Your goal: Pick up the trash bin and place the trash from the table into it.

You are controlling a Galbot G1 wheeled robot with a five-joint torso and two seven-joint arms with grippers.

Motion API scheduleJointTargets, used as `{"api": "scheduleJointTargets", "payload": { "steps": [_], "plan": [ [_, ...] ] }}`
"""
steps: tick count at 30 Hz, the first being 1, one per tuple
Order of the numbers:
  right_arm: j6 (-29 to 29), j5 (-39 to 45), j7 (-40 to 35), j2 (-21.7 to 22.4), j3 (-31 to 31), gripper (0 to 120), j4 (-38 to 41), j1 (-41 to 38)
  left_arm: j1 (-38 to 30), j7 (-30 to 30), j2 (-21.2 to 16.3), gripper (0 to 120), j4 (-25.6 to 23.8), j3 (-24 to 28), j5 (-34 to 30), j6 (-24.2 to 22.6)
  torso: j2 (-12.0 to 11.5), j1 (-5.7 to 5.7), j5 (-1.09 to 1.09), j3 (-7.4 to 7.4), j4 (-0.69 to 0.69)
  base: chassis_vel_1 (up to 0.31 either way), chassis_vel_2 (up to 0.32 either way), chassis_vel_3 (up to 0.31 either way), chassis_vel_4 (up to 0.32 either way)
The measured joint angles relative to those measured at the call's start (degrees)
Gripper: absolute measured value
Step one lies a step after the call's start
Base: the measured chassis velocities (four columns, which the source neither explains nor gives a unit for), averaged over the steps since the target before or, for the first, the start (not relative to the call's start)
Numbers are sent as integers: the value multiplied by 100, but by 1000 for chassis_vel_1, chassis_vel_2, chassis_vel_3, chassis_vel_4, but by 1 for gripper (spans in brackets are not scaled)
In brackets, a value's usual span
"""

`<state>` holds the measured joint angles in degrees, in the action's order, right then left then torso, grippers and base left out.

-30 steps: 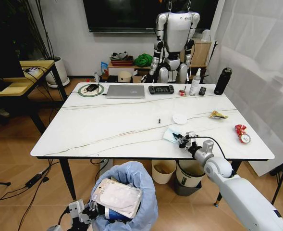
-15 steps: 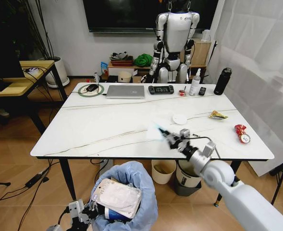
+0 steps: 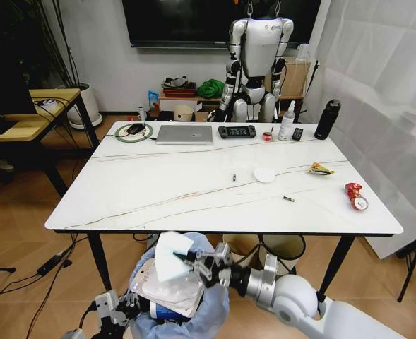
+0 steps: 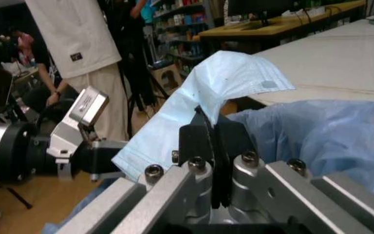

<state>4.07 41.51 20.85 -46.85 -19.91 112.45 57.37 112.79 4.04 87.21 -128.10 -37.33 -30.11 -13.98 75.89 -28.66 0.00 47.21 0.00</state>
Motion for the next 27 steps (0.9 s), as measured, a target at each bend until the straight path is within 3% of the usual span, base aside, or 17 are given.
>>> {"api": "scheduleJointTargets", "payload": {
  "steps": [3,7,12,21,26,27],
  "plan": [
    [3,-164,-20,99,-58,0,36,41,-13,-5,16,0,2,23,9,-4,0,0,0,0,0,0,0,0,0],
    [0,-275,-44,194,-45,10,96,98,-20,-8,25,0,20,43,19,-7,0,0,1,0,0,0,0,0,0],
    [-12,-383,-168,387,132,33,272,151,-56,-10,21,0,41,41,19,-11,0,0,0,0,0,0,0,0,0],
    [-10,-432,-234,656,293,62,442,244,-141,-24,6,0,105,43,-19,-27,0,-1,0,0,-1,0,0,0,0],
    [-44,-371,-493,506,979,85,465,435,-157,-31,-27,0,111,41,-45,-35,0,-1,2,0,0,0,0,0,0],
    [-44,-371,-493,506,979,85,465,435,-157,-31,-27,0,111,41,-45,-35,0,-1,2,0,0,0,0,0,0]
  ]
}}
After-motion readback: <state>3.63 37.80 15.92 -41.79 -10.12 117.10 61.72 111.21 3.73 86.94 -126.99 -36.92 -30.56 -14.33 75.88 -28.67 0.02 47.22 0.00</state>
